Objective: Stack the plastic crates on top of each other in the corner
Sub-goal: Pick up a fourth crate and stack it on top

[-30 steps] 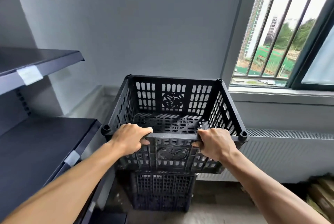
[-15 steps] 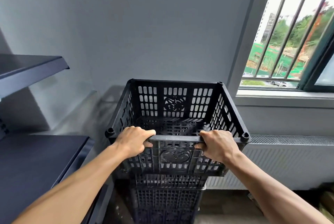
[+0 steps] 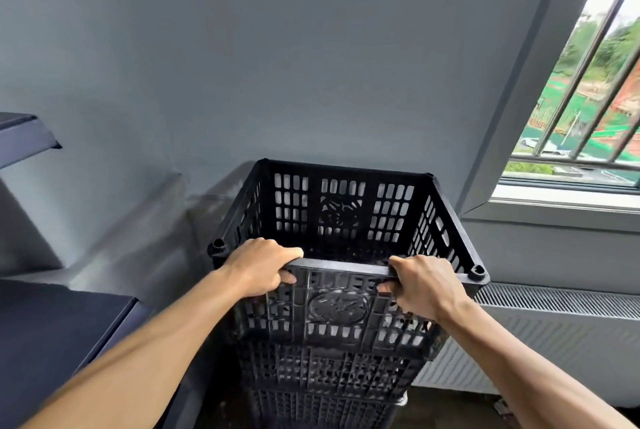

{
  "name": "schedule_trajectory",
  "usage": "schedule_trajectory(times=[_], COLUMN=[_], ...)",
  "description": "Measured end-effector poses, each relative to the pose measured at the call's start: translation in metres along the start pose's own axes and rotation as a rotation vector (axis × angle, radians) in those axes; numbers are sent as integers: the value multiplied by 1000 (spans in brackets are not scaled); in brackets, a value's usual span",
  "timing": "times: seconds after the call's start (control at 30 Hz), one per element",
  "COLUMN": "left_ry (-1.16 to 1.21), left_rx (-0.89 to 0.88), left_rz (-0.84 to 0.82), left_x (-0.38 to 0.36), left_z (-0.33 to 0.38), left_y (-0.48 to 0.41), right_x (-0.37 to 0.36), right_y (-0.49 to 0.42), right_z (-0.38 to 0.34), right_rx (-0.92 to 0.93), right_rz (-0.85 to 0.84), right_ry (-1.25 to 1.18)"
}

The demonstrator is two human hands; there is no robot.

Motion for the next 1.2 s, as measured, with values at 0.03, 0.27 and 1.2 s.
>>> schedule_trajectory(times=[0.03, 0.27, 1.2], left_ry=[-6, -55, -41], left_rx=[-5, -34, 2], left_rz=[0, 45, 147], left_x=[-1, -8, -11], left_z=[-1, -3, -6], left_y=[-4, -8, -1], right_x=[0, -4, -17], right_y=[-3, -7, 5], right_z=[2, 8, 8], right_rx=[4, 31, -165], right_rz=[-2, 20, 213], right_ry=[-4, 14, 5])
Point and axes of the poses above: each hand's wrist, its own y-axis away from the middle knuckle, its own x-axis out of the back of the hand, z = x × y, the point moved 5 cm from there along -y, towards the middle knuckle, and after that the axes turned 14 degrees about -y, right-handed, at the moved point
